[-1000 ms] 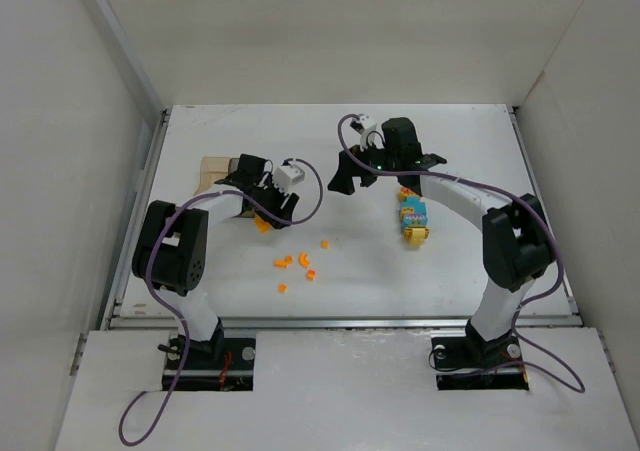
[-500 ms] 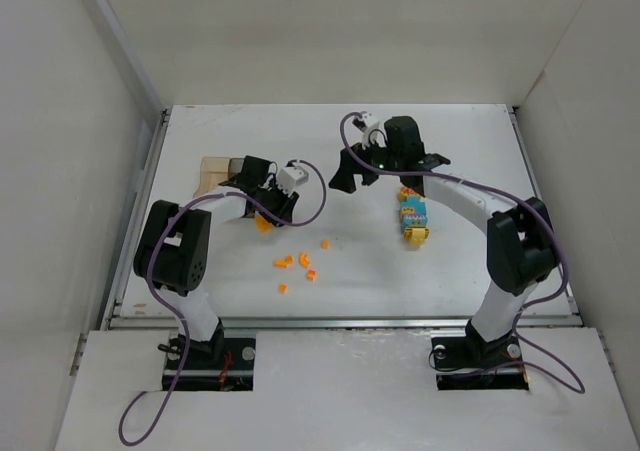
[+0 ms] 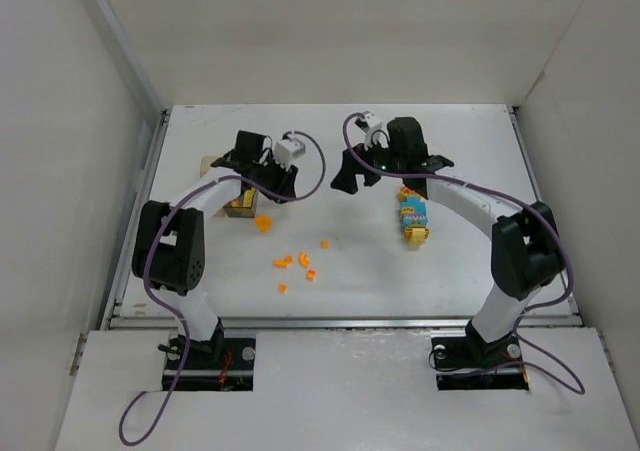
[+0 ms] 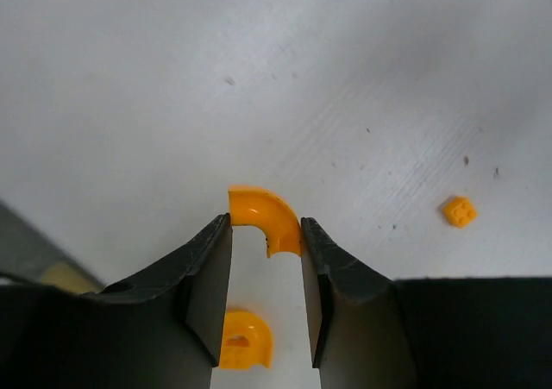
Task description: Sort the legos into containers by color
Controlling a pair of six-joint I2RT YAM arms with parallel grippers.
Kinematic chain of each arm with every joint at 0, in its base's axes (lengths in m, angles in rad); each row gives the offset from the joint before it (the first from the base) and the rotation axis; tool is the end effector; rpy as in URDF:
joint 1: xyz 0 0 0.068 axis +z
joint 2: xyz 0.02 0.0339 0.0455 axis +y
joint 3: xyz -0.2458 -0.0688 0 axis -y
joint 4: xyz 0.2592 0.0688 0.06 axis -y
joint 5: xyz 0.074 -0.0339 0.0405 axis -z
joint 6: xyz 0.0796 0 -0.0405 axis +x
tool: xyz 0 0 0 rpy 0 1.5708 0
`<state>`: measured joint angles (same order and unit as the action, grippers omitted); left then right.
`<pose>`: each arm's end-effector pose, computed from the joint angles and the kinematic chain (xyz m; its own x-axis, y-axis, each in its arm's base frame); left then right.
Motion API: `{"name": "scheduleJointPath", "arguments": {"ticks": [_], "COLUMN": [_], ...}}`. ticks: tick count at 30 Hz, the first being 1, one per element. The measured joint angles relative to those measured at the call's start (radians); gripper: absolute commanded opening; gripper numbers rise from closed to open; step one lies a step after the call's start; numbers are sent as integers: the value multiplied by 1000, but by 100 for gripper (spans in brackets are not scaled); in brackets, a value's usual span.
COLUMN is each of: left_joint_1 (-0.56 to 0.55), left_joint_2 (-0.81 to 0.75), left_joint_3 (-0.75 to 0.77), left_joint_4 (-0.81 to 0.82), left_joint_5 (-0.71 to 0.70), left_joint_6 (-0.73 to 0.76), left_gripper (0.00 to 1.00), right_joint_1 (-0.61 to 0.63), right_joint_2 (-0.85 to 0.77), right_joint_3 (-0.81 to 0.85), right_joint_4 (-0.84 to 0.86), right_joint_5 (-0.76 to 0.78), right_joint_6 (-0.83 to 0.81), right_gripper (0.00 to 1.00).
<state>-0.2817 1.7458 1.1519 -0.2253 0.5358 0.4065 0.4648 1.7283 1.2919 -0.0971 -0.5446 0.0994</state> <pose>0.3811 -0.1526 0.1562 -0.4177 0.4748 -0.7746 0.8046 0.5893 -0.0726 0.3759 0.2346 0.2288 -0.5300 -0.1708 -0.8306 -0.7332 0.5845 0.3476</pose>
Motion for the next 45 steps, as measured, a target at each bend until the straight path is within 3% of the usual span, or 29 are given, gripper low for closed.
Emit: {"name": "scheduleJointPath", "arguments": {"ticks": [3,9,19,25,33,38,45], "left_joint_1": [49,157,226,238,240,202,6], "left_joint_2": [-42,-172,-156,-150,-150,-152,-141], "left_joint_3": [71,65,-32,-34,-47,-44,-39], "left_joint_4": [-3,32,79,94,85,6,-178], "left_joint_5": [13,-71,-201,-233,-222,-121,-54], "left_joint_6": [-34,-98,-118,-98,-90,85,416], "left_gripper": [0,3,22,49,52,55,55], "right_joint_1": [0,0,0,0,0,0,1], "right_joint_2": [-14,-31,-36,-50,-65,-65,-65], "right_joint_3": [0,-5,-29,-42,-47,-48,-48], "right_joint_4": [0,1,0,0,0,0,0], "right_joint_5": [6,14,18,19,19,19,21], "right_joint_6": [0,0,-1,-1,-1,-1,-1], "right_gripper": [100,100,100,100,100,100,100]}}
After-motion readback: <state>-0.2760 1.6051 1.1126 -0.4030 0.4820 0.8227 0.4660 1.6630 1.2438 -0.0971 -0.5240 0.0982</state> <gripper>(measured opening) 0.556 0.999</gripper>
